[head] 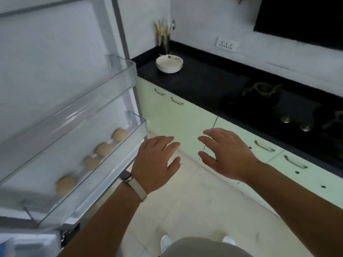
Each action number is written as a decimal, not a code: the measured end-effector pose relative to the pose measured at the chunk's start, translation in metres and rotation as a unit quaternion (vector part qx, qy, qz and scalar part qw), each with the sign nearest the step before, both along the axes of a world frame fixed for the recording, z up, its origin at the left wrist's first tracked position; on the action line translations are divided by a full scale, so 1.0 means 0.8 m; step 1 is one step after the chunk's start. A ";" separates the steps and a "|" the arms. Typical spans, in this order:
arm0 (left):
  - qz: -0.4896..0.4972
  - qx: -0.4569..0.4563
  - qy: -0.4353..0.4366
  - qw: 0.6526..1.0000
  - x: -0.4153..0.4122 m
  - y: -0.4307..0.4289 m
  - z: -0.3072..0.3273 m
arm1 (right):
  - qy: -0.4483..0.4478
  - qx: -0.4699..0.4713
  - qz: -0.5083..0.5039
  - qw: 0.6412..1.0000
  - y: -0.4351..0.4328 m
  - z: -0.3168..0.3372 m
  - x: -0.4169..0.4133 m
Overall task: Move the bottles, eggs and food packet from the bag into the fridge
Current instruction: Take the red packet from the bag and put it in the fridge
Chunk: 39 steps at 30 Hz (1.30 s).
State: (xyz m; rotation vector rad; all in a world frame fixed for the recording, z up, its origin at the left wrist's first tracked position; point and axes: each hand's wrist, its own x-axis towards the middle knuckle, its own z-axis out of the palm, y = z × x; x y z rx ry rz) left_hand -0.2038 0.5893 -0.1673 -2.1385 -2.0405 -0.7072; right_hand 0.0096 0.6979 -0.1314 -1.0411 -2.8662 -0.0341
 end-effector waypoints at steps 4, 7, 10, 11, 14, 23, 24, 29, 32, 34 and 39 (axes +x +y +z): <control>-0.057 -0.017 0.003 0.998 0.056 0.037 0.014 | -0.001 0.013 -0.065 0.998 0.001 0.015 0.072; -0.104 -0.026 0.010 0.994 0.116 0.068 0.024 | -0.002 0.015 -0.126 0.992 -0.003 0.020 0.141; -0.151 -0.030 0.023 0.988 0.196 0.098 0.032 | -0.011 0.010 -0.180 0.983 -0.009 0.021 0.221; -0.169 -0.030 0.026 0.985 0.226 0.106 0.035 | -0.013 0.006 -0.197 0.980 -0.011 0.021 0.251; -0.226 -0.032 0.036 0.973 0.318 0.124 0.042 | -0.011 0.009 -0.253 0.967 -0.024 0.024 0.342; -0.363 -0.014 0.066 0.929 0.570 0.145 0.053 | 0.020 0.029 -0.386 0.922 -0.086 0.025 0.579; -0.381 -0.010 0.069 0.922 0.594 0.145 0.054 | 0.024 0.032 -0.402 0.915 -0.095 0.027 0.600; -0.452 0.014 0.078 0.888 0.703 0.152 0.062 | 0.038 0.057 -0.480 0.875 -0.141 0.037 0.695; -0.497 0.022 0.076 0.864 0.758 0.157 0.065 | 0.039 0.043 -0.525 0.849 -0.159 0.040 0.738; -0.520 0.025 0.077 0.850 0.790 0.163 0.064 | 0.041 0.036 -0.553 0.832 -0.166 0.041 0.760; -0.567 0.037 0.072 0.820 0.865 0.191 0.058 | 0.027 0.020 -0.599 0.800 -0.165 0.035 0.809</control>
